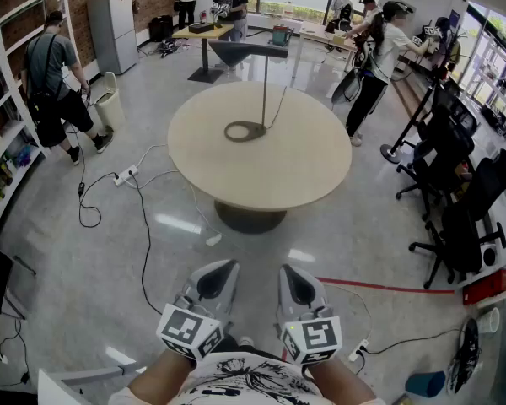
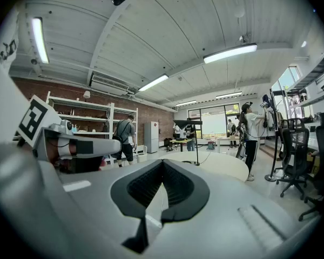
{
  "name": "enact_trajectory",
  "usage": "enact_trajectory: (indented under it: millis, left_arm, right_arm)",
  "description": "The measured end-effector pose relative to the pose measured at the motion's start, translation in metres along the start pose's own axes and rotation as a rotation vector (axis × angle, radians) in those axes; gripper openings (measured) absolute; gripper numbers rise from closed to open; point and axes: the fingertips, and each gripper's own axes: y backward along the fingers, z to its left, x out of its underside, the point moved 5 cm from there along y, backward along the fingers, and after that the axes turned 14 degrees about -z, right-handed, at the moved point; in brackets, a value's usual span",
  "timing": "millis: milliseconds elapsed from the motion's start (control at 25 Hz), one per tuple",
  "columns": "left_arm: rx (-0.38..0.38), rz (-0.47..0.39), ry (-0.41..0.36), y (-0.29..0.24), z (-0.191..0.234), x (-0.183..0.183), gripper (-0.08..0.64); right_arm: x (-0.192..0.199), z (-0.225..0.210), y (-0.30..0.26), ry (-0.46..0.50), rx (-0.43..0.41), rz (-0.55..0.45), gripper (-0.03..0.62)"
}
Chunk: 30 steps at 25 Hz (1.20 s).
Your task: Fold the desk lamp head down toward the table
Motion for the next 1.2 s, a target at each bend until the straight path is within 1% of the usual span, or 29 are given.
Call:
enact_trajectory:
  millis: [320,480,600,720,880,1000,1080,1200]
  left_arm:
    - [-0.007,-0.002,0.001,-0.007,0.003,0.004,0.006]
    - [-0.013,0.000,0.000,-0.011,0.004,0.007,0.006]
    - [-0.022,0.002,0.000,-0.017,0.004,0.009,0.006]
    - [-0.039,0.003,0.002,-0.022,0.006,0.014,0.006]
    - [-0.056,0.013,0.004,-0.028,0.018,0.016,0.006]
    - [-0.067,0.018,0.009,-0.037,0.028,0.017,0.006]
    - [-0.075,0.013,0.009,-0.047,0.038,0.016,0.006]
    - [-0.080,0.014,0.014,-0.066,0.060,0.020,0.006]
  right_arm:
    - [0.002,-0.005,-0.005,0.007,-0.016,-0.001,0.009]
    - [0.001,-0.008,-0.008,0.008,-0.024,-0.025,0.009]
    - [0.000,-0.014,-0.009,0.020,-0.033,-0.031,0.009]
    - [0.005,-0.023,-0.010,0.013,-0.033,-0.024,0.009]
    - [0.009,-0.029,-0.022,0.026,-0.021,-0.009,0.009]
    - [0.011,-0.031,-0.035,0.062,-0.042,-0.003,0.009]
    - [0.012,-0.036,-0.049,0.066,-0.052,-0.008,0.009]
    - [0.017,-0.044,-0.074,0.062,-0.045,-0.001,0.009]
